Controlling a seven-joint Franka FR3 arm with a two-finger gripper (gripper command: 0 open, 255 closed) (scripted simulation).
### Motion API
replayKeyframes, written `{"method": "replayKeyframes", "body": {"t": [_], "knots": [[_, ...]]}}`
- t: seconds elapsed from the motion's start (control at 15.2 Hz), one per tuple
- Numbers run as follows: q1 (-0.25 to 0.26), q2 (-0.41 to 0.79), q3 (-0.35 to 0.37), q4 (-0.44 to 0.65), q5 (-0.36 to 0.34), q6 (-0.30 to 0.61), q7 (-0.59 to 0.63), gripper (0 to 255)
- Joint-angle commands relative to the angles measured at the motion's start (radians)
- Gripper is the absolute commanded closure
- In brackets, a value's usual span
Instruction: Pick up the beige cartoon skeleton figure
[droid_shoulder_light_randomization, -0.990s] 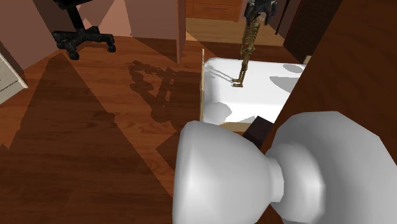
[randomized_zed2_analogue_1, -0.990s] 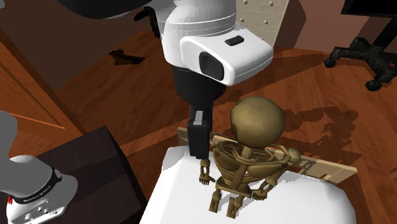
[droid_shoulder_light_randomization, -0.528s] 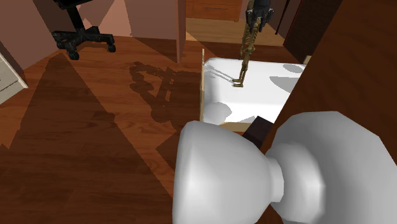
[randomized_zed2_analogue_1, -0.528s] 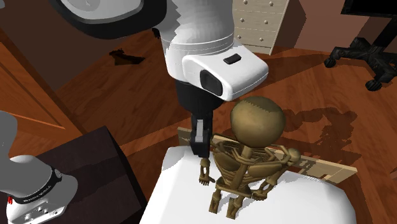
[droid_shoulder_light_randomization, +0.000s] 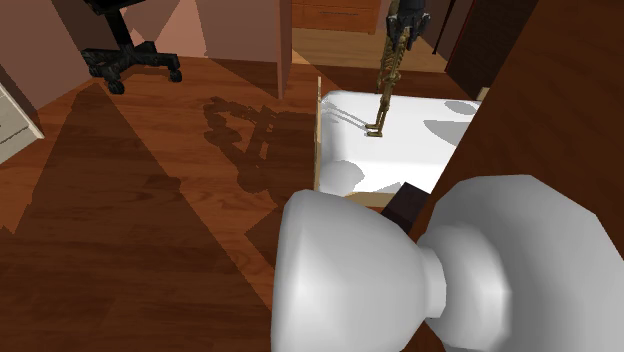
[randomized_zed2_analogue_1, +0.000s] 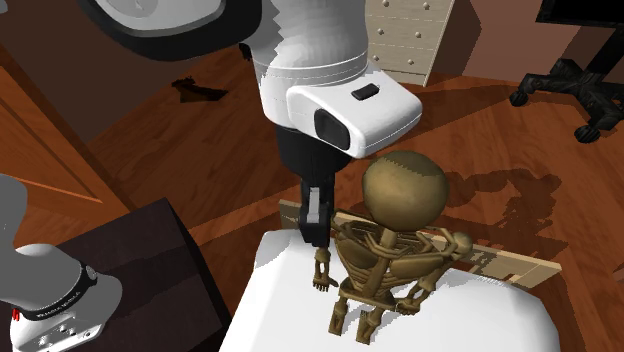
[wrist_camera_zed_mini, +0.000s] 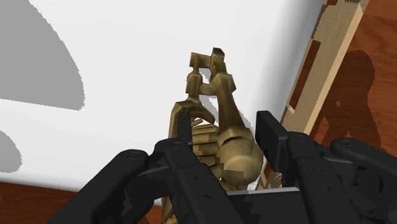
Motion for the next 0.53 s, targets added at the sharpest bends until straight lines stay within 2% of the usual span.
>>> {"method": "replayKeyframes", "body": {"t": [0.0, 0.46], "knots": [[0.0, 0.001, 0.0, 0.013, -0.001, -0.014, -0.001, 255], [-0.002, 0.018, -0.002, 0.127, 0.007, -0.112, -0.014, 255]]}}
